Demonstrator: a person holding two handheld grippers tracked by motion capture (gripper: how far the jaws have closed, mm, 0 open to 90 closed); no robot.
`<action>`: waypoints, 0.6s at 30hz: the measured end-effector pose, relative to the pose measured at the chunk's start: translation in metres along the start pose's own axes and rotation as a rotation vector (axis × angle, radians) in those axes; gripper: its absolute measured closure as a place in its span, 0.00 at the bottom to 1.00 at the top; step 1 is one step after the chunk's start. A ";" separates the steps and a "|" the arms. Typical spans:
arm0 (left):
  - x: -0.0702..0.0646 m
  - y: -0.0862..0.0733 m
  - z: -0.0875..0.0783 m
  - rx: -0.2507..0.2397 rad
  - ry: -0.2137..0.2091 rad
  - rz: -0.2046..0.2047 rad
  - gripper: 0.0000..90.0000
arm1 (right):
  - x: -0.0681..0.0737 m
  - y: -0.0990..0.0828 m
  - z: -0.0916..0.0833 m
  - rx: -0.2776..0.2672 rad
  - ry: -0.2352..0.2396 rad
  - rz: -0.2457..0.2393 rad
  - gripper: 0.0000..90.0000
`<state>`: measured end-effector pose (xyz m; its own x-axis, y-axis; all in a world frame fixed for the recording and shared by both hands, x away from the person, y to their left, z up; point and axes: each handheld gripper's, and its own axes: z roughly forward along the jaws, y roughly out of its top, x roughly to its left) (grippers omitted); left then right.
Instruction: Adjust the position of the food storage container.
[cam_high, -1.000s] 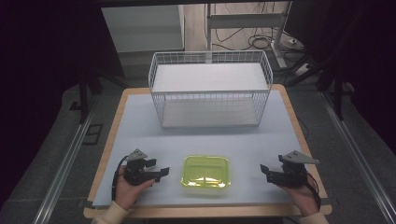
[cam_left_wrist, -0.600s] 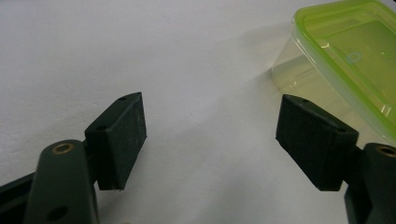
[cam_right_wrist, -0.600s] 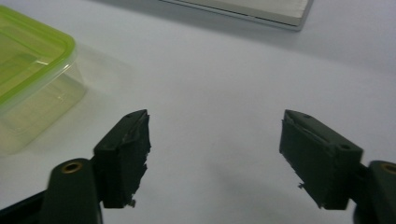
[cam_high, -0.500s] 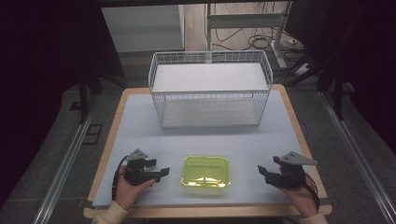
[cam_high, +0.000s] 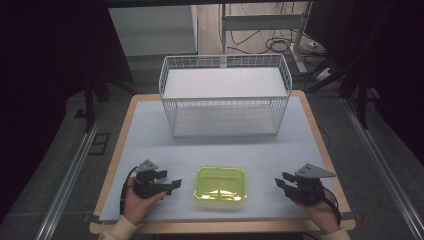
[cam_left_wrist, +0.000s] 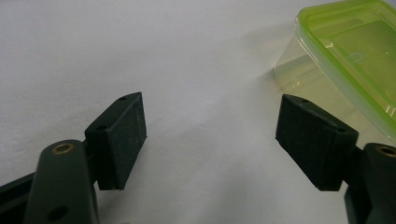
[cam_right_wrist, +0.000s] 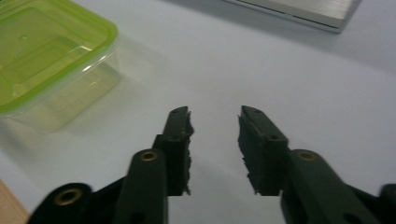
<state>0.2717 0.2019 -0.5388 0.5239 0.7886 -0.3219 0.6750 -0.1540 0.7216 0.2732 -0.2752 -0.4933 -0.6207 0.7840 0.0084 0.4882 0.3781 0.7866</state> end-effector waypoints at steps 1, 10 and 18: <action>0.000 0.000 0.000 0.000 0.000 0.000 0.27 | 0.000 0.000 0.000 0.000 0.000 0.000 0.72; -0.001 0.000 0.000 0.004 -0.002 0.004 0.27 | 0.017 0.005 -0.001 -0.008 0.076 -0.036 0.92; -0.001 0.000 0.001 0.005 -0.004 0.005 0.27 | 0.036 0.011 -0.002 -0.013 0.175 -0.064 0.99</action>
<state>0.2715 0.2008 -0.5389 0.5289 0.7857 -0.3209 0.6752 -0.1606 0.7199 0.2545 -0.2437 -0.4828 -0.7483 0.6602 0.0648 0.4372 0.4173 0.7967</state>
